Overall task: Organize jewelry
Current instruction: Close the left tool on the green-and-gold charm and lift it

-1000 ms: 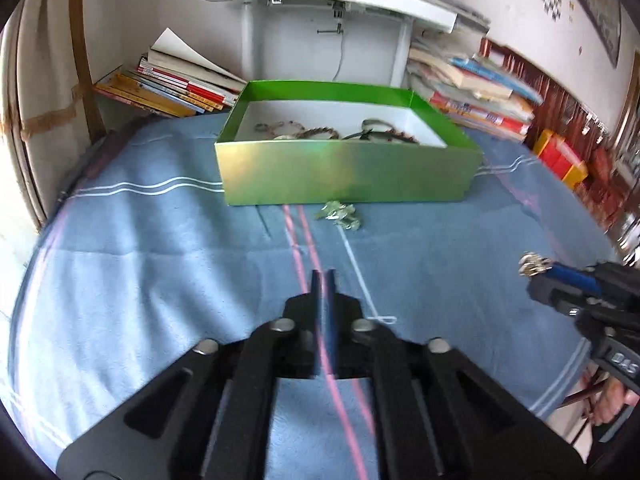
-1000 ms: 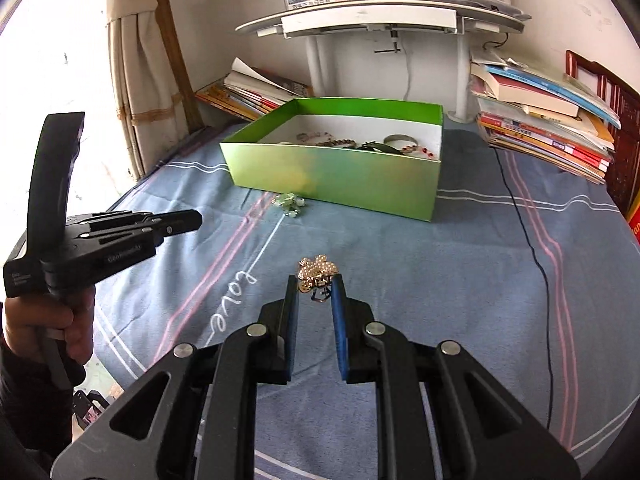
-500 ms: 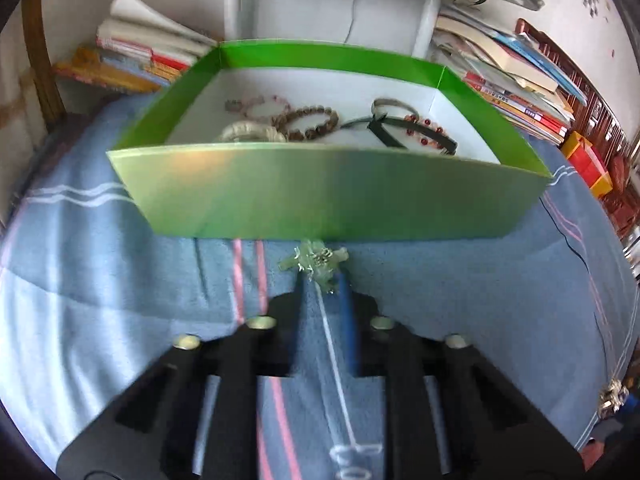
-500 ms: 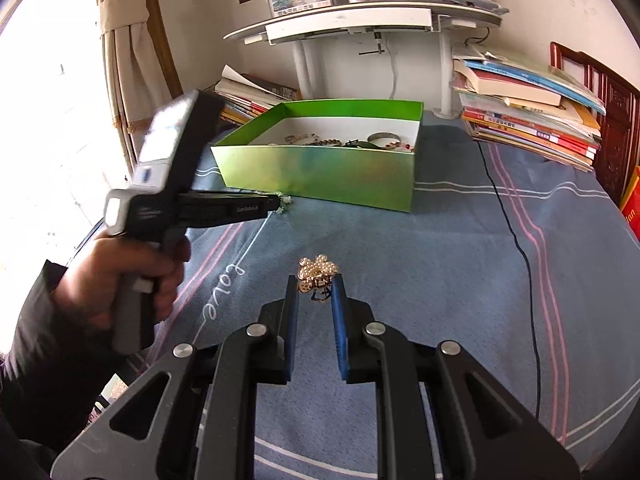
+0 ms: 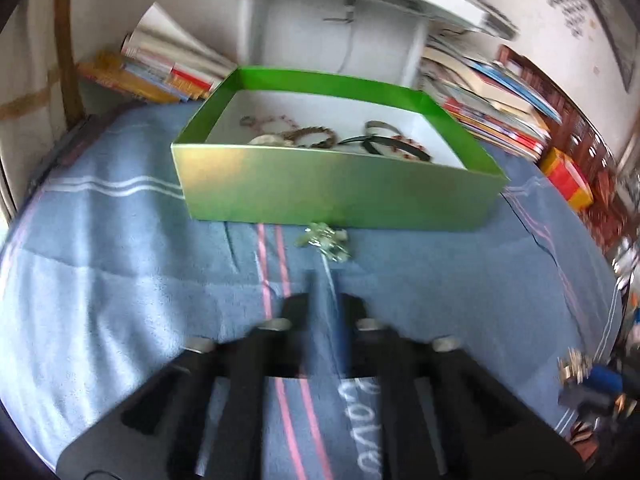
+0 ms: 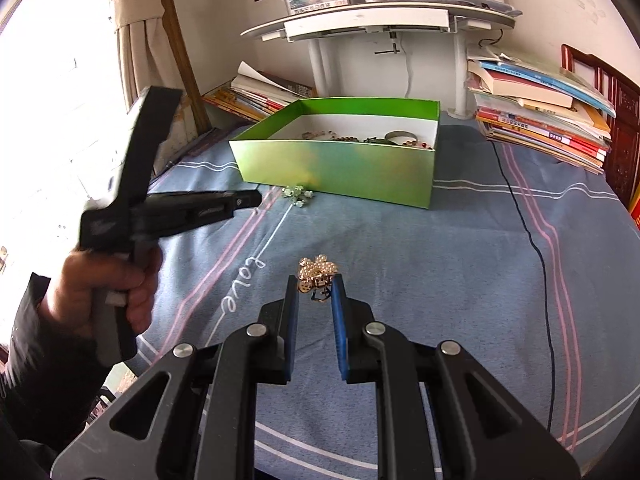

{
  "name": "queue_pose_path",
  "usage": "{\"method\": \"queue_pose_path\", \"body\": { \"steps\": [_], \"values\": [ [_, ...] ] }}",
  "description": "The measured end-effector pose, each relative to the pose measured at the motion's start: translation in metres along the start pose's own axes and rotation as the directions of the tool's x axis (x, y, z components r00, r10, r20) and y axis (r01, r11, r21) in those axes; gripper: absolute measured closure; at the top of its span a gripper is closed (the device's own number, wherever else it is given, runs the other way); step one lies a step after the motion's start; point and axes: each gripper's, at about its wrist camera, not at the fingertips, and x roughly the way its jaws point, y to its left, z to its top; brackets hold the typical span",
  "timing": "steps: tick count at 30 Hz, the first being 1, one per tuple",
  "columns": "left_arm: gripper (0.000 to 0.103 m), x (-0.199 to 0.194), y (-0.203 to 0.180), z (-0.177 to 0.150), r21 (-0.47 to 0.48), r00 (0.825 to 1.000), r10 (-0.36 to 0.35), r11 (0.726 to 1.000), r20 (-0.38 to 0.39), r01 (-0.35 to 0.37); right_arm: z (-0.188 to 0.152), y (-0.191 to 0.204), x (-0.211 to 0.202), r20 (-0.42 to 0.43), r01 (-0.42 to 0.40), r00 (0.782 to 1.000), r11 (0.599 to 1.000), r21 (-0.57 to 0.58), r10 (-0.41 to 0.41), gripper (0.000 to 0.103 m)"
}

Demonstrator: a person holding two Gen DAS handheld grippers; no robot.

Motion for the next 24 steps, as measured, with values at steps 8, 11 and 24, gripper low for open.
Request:
{"method": "queue_pose_path", "body": {
  "steps": [8,11,24],
  "values": [
    [0.079,0.028,0.001,0.014,-0.028,1.000,-0.001,1.000,-0.016,0.001,-0.005,-0.007,-0.001,-0.011,0.013,1.000,1.000,0.016,-0.012,0.087],
    [0.084,0.037,0.002,0.017,-0.042,1.000,-0.010,0.999,-0.028,0.009,-0.006,-0.008,0.000,-0.015,0.013,1.000,1.000,0.018,-0.012,0.087],
    [0.096,0.045,-0.006,0.020,-0.047,0.999,-0.033,0.998,-0.024,0.032,-0.006,-0.009,0.003,-0.024,-0.001,1.000,1.000,0.022,0.002,0.087]
  ]
}}
